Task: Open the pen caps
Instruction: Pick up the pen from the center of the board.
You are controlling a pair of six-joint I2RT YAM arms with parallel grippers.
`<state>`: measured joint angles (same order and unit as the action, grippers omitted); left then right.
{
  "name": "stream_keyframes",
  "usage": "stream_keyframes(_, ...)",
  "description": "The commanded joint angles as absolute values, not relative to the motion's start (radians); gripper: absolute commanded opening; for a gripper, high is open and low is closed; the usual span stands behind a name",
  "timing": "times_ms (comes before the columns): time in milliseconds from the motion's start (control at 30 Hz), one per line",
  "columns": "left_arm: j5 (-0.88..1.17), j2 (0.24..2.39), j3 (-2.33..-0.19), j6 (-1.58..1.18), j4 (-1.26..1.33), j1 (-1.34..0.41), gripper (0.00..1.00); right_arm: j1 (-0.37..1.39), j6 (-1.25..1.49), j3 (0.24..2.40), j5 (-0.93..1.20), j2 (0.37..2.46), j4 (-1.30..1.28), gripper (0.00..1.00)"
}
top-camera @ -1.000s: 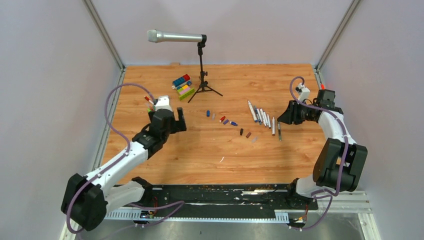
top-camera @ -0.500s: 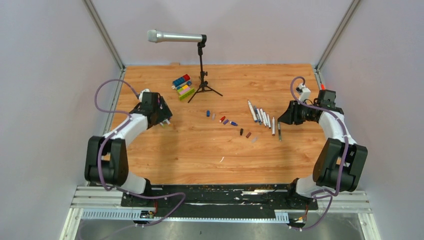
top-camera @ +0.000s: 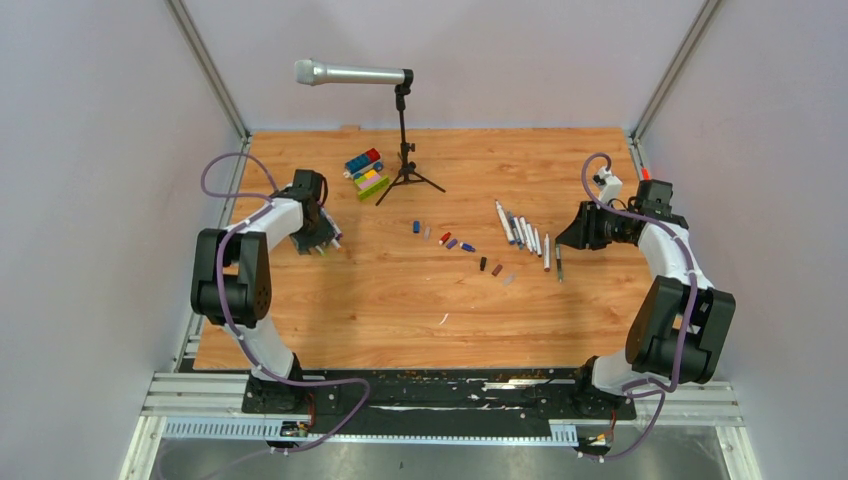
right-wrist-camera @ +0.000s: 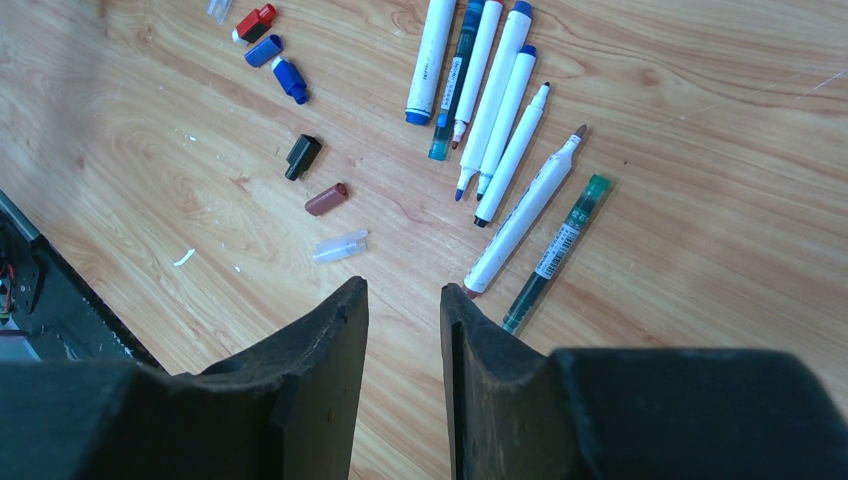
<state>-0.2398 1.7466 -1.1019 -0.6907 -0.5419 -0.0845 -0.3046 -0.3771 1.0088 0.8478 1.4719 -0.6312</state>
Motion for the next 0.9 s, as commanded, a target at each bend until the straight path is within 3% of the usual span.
stream_keyframes(0,-0.277,1.764,-1.161,-0.682,-0.563,-0.077,0.53,-0.310,-0.397,1.015,0.881,1.454,-0.615,0.34)
stream_keyframes(133,-0.268,1.785,-1.180,-0.677,-0.568,-0.074,0.46,-0.310,-0.397,1.014,0.881,1.454,-0.615,0.34)
stream_keyframes(667,-0.251,1.638,-1.064,-0.664,-0.447,-0.043,0.46,-0.310,-0.399,1.015,0.886,1.457,-0.617,0.34)
stream_keyframes(867,-0.220,1.651,-1.057,-0.664,-0.434,-0.023,0.40,-0.310,-0.400,1.014,0.889,1.457,-0.618,0.34)
